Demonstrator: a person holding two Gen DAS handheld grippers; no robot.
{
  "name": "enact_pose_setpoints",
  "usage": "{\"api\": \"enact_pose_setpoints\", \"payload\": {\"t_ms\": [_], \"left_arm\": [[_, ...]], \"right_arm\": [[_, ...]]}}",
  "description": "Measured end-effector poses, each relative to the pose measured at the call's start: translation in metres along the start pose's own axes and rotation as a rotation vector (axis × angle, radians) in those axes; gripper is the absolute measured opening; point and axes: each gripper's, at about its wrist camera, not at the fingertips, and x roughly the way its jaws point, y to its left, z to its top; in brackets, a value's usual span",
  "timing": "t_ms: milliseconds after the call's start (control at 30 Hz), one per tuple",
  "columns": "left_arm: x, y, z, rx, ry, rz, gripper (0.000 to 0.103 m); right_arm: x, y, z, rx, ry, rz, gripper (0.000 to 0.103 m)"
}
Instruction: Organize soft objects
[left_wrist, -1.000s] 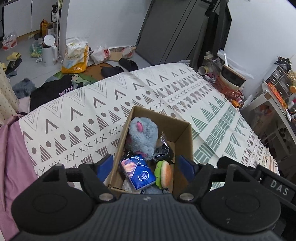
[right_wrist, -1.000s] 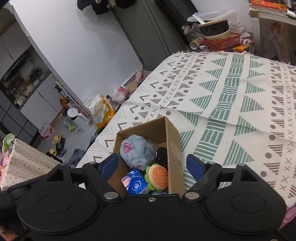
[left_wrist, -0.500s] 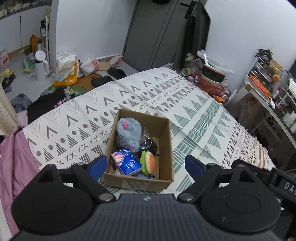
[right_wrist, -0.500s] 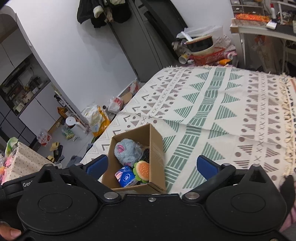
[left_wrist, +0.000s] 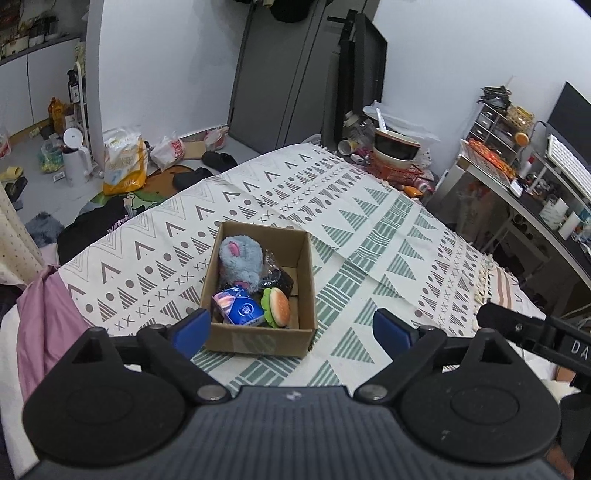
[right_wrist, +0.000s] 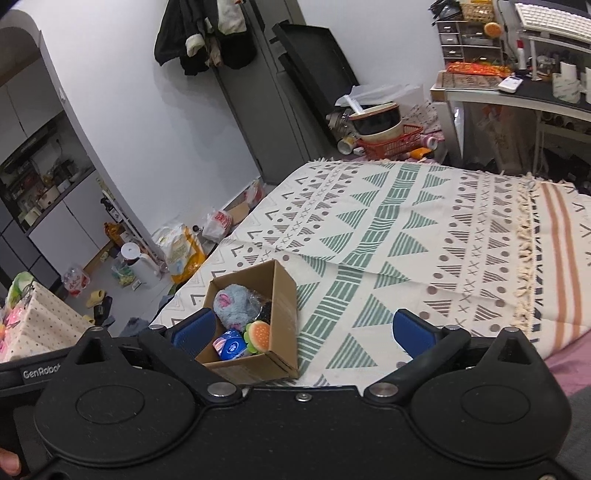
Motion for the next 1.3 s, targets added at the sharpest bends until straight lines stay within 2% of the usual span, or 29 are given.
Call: {"api": "enact_pose_setpoints", "payload": {"t_ms": [300,633,833,1300], "left_arm": [[-0.035,-0.018,-0.014,0.073,-0.06,0.007,0.1],[-0.055,-0.026,-0.037,0.1,-0.078,-0.015,0.102],[-0.068,-0.029,-0.05,0.15,-0.085,-0.03,0.102],[-0.084,-0.019,-0.069,0.192,-0.088,0.005,0.102]], "right_arm": [[-0.04,-0.017,-0.012,-0.031,-0.043,-0.023,0.103],[-0.064,-0.022,-0.032,-0.088,-0.038,-0.018,0.103],[-0.081,-0.028,-0.043,-0.089,-0.049,-0.001,0.103],[-0.093,-0.022,-0.057,-0.138,-0.054,-0.059,0.103]]}}
